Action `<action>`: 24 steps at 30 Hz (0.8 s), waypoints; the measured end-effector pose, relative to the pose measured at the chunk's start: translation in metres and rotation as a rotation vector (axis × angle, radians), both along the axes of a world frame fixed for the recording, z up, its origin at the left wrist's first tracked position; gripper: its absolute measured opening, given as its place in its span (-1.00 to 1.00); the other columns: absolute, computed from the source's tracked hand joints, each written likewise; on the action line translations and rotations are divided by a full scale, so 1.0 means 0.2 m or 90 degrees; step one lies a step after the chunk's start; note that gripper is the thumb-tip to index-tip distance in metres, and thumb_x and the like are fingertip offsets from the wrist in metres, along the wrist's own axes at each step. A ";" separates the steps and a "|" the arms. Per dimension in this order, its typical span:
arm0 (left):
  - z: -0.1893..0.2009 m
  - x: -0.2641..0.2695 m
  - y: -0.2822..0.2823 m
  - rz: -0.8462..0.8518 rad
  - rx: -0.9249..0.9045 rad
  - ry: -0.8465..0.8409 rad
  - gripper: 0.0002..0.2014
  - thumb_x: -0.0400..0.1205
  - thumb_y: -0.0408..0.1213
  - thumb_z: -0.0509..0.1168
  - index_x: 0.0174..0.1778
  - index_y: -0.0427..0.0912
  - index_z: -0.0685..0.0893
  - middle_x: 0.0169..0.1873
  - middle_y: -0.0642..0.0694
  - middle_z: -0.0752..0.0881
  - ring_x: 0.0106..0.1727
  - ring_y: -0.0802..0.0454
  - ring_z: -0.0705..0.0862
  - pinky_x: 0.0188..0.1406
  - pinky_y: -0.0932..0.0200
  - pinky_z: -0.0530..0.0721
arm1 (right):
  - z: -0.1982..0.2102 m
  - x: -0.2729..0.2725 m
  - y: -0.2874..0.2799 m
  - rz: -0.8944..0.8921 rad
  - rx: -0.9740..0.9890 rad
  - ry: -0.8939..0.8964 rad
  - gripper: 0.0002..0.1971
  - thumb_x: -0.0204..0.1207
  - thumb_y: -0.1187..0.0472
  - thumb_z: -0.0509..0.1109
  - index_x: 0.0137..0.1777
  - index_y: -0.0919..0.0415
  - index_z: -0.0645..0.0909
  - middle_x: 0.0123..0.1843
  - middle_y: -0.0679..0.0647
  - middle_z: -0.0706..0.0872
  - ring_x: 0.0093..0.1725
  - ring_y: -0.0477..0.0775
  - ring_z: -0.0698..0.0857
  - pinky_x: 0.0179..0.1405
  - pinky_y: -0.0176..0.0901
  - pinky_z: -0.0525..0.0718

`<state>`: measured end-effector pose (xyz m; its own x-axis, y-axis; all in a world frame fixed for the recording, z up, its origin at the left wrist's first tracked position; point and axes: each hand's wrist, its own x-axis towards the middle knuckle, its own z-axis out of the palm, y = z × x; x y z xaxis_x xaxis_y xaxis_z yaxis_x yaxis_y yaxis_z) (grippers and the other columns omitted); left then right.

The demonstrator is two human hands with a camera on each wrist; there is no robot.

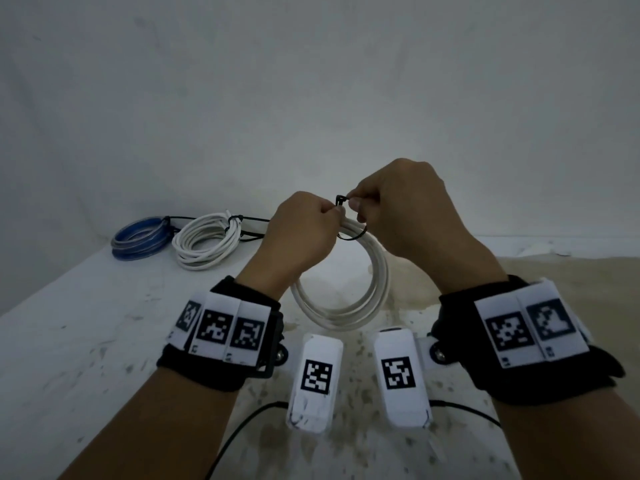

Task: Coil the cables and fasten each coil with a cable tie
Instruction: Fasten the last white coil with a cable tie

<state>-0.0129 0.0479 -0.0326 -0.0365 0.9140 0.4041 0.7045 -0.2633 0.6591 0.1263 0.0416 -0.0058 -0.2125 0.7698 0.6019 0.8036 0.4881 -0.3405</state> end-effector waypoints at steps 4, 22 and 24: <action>0.01 0.01 -0.01 -0.004 0.003 0.070 -0.55 0.73 -0.16 0.18 -0.53 -0.08 0.52 -0.56 -0.07 0.55 -0.46 -0.02 0.48 -0.38 0.12 0.36 | 0.00 0.02 0.00 -0.009 -0.019 -0.016 -0.86 0.59 0.18 0.44 -0.02 0.12 0.85 -0.17 0.02 0.82 -0.12 0.02 0.74 -0.16 -0.24 0.57; 0.01 0.06 -0.04 -0.204 0.153 0.185 -0.71 0.71 -0.10 0.14 -0.26 -0.07 0.65 -0.50 0.12 0.60 -0.45 0.17 0.50 -0.39 0.14 0.38 | 0.05 0.15 0.03 0.060 -0.443 0.507 -0.88 0.61 0.15 0.42 -0.02 0.20 0.65 -0.12 0.02 0.71 -0.11 0.00 0.64 -0.05 -0.09 0.62; 0.01 0.09 -0.05 -0.239 0.130 0.165 -0.66 0.74 -0.14 0.15 -0.29 -0.19 0.65 -0.49 0.01 0.59 -0.47 0.14 0.45 -0.39 0.11 0.39 | 0.04 0.15 0.04 0.025 -0.389 0.554 -0.86 0.66 0.21 0.34 0.12 0.27 0.60 -0.07 0.07 0.67 -0.17 -0.02 0.63 -0.15 -0.14 0.64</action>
<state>0.0048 0.0375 -0.0315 0.4045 0.7459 0.5291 0.6703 -0.6354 0.3834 0.1559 0.0505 0.0024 0.0743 0.9946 0.0724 0.1535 0.0604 -0.9863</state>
